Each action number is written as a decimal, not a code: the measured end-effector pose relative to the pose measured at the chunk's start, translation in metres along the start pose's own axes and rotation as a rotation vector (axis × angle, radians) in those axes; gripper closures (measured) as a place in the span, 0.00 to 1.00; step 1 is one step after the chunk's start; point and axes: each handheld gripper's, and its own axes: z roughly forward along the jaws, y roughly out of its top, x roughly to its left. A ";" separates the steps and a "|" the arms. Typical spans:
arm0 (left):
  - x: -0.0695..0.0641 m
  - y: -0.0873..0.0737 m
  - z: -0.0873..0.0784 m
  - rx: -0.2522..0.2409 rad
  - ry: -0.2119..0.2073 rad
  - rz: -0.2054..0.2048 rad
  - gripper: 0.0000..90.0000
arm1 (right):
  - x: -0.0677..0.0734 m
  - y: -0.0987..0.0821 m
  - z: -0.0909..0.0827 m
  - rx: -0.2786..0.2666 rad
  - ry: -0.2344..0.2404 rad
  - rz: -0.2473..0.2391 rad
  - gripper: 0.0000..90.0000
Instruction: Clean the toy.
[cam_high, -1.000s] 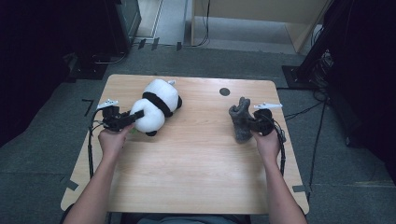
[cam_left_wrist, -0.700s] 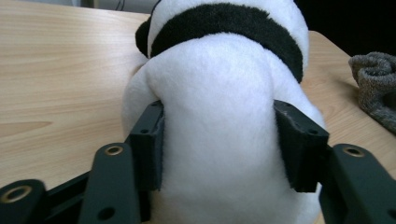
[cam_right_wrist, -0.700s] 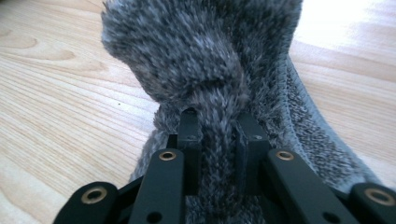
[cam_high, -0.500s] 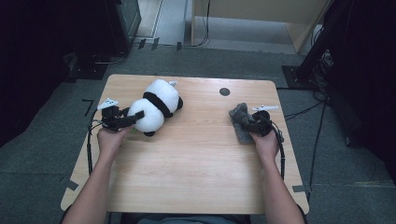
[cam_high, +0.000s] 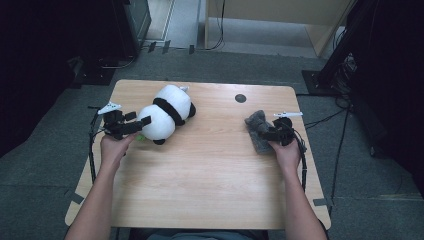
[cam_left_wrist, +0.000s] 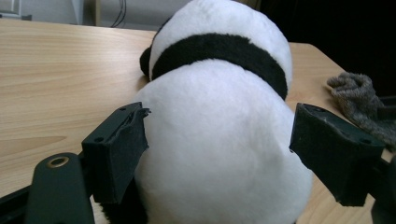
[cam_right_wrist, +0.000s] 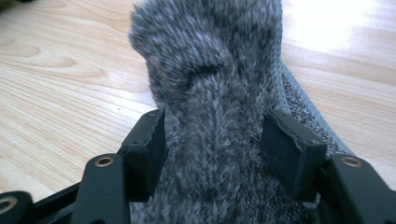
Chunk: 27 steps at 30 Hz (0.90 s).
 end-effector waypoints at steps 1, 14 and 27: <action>-0.002 0.001 -0.001 0.004 -0.001 0.010 0.20 | 0.001 0.001 -0.002 -0.002 0.004 -0.006 0.45; -0.040 0.009 -0.009 0.029 -0.028 0.135 0.20 | 0.033 0.002 -0.030 -0.054 0.038 -0.063 0.46; -0.083 0.001 0.004 0.063 -0.110 0.205 0.20 | 0.074 -0.004 -0.039 -0.098 0.105 -0.138 0.47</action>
